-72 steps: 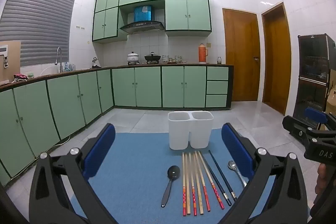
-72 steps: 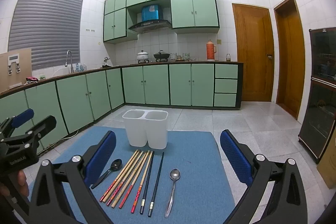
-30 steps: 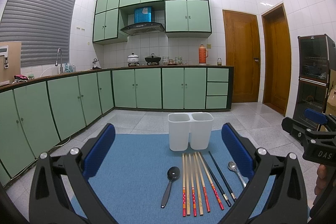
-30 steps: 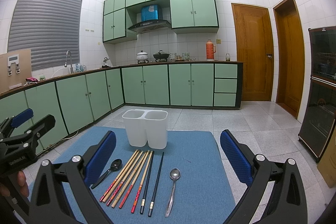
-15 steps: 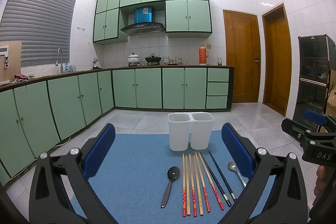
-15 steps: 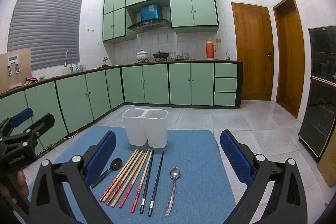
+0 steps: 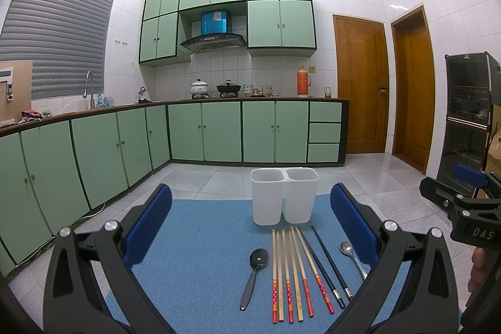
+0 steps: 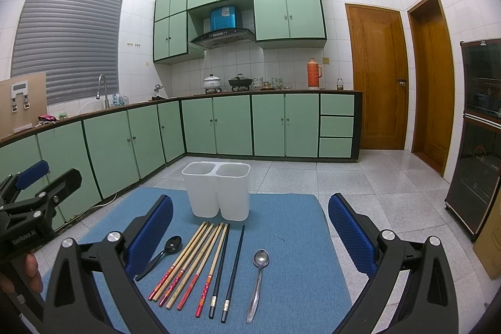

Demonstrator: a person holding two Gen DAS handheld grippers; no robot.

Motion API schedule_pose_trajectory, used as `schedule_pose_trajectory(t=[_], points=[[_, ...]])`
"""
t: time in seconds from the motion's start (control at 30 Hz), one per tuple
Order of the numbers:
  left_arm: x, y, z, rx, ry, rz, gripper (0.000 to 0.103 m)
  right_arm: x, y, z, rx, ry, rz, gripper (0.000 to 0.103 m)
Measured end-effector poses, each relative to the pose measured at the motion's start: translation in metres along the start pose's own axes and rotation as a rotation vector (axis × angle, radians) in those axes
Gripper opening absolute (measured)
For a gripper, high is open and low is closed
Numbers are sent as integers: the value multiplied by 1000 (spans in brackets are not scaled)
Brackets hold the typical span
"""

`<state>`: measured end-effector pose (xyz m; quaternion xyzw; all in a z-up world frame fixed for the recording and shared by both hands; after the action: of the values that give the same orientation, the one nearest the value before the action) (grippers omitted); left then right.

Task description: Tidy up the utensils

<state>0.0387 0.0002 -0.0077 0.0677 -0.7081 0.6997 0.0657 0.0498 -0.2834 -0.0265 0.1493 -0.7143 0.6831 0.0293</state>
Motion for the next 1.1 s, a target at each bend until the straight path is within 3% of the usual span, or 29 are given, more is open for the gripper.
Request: schedule_pose_trajectory(t=[0.77, 1.1], points=[[1, -3, -1, 2, 1, -8, 98, 0, 1, 1, 0, 0, -7, 97], [-30, 22, -9, 4, -18, -96, 98, -33, 35, 6, -10, 16, -86, 97]])
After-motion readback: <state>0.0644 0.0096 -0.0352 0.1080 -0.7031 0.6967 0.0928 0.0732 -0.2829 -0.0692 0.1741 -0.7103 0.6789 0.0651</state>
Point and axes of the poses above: each gripper's, at about its wrist camera, not at the fingertips, and x roughly against the way its jaws point, z to its right, y to its underside, the point moved 4 cm from there along -x, roughly the way its jaws point, and after that the axes turned 1 degree about x, right-handed, at the moved point
